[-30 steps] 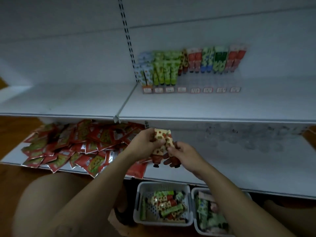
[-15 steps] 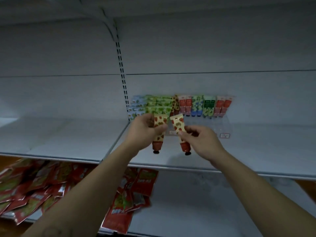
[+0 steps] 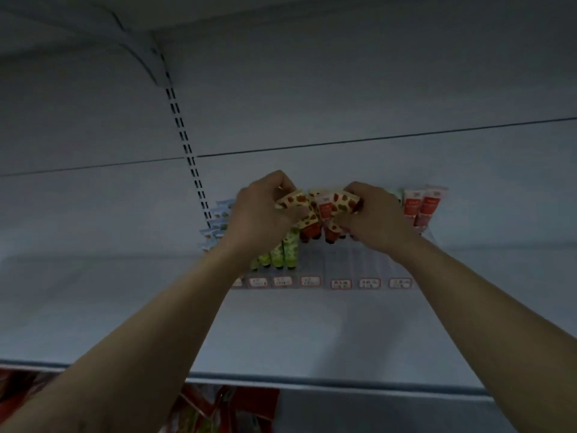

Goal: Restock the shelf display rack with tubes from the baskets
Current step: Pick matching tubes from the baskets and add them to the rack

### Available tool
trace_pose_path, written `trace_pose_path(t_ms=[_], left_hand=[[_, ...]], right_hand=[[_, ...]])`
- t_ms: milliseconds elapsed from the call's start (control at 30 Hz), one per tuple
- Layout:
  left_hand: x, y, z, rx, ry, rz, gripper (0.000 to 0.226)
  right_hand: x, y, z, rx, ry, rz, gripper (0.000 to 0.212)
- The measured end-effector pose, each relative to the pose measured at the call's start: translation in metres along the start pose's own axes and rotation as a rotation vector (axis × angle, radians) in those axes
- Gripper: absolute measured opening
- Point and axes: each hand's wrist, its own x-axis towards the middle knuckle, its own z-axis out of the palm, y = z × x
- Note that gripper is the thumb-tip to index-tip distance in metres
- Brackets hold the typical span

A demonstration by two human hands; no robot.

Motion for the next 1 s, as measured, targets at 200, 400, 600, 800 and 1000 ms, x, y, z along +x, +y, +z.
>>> trace_pose_path(t_ms=[200,400,600,800,1000], left_hand=[[0.047,-0.008,0.023,0.324,-0.059,0.171,0.021],[0.063,-0.025,0.04,0.634,-0.134,0.174,0.026],[0.067,-0.023,0.049,0.799,-0.092,0.42,0.016],[0.067,-0.021,0.056,0.91,-0.164,0.413,0.015],[0.074,-0.021,0.062,0.799,-0.203,0.307,0.015]], right_hand=[[0.028,0.034,0.021,0.13,0.057,0.061,0.016],[0.04,0.034,0.035,0.013,0.151,-0.046,0.01],[0.047,0.035,0.045,-0.054,0.182,-0.077,0.013],[0.047,0.035,0.041,-0.164,0.164,-0.101,0.013],[0.045,0.034,0.039,-0.198,0.151,-0.053,0.015]])
